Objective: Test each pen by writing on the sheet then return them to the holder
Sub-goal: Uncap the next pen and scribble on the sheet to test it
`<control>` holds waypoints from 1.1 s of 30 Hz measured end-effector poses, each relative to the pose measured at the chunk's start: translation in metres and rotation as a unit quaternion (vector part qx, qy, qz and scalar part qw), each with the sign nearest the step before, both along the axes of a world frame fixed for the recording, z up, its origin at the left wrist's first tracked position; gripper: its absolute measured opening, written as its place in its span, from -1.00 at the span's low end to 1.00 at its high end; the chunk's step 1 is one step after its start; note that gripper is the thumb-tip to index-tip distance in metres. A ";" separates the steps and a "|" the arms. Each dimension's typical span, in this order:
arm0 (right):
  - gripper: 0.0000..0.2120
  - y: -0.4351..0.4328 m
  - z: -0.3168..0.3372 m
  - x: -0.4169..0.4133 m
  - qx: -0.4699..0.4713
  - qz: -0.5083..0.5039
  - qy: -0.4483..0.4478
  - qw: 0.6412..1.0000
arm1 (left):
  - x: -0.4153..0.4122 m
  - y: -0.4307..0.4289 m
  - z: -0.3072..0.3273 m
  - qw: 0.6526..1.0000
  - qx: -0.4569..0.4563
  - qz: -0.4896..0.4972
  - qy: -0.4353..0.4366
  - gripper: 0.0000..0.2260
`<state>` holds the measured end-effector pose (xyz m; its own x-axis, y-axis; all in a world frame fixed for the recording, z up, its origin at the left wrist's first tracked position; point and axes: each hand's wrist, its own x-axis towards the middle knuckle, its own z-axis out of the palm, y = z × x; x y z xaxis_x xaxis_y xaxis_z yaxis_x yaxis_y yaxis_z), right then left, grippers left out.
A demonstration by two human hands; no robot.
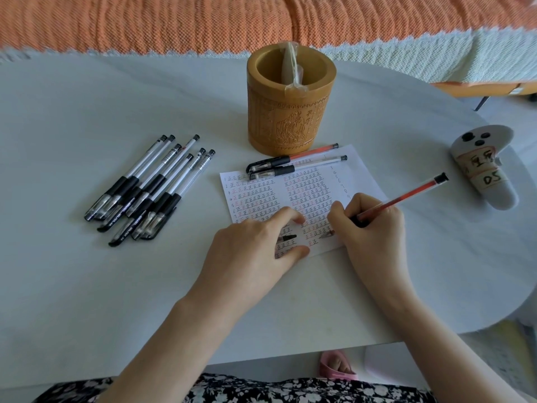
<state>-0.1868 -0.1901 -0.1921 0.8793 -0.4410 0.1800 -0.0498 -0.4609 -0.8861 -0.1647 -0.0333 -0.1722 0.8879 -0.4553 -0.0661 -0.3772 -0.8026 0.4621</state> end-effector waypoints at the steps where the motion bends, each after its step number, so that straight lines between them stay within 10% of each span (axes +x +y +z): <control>1: -0.64 0.000 0.000 0.000 0.003 0.000 0.000 1.000 | 0.000 0.000 0.000 1.000 0.000 -0.001 -0.002 -0.65; 33: -0.64 0.000 0.000 0.001 -0.014 0.005 -0.007 1.000 | 0.001 0.001 -0.006 1.000 -0.001 -0.007 -0.018 -0.66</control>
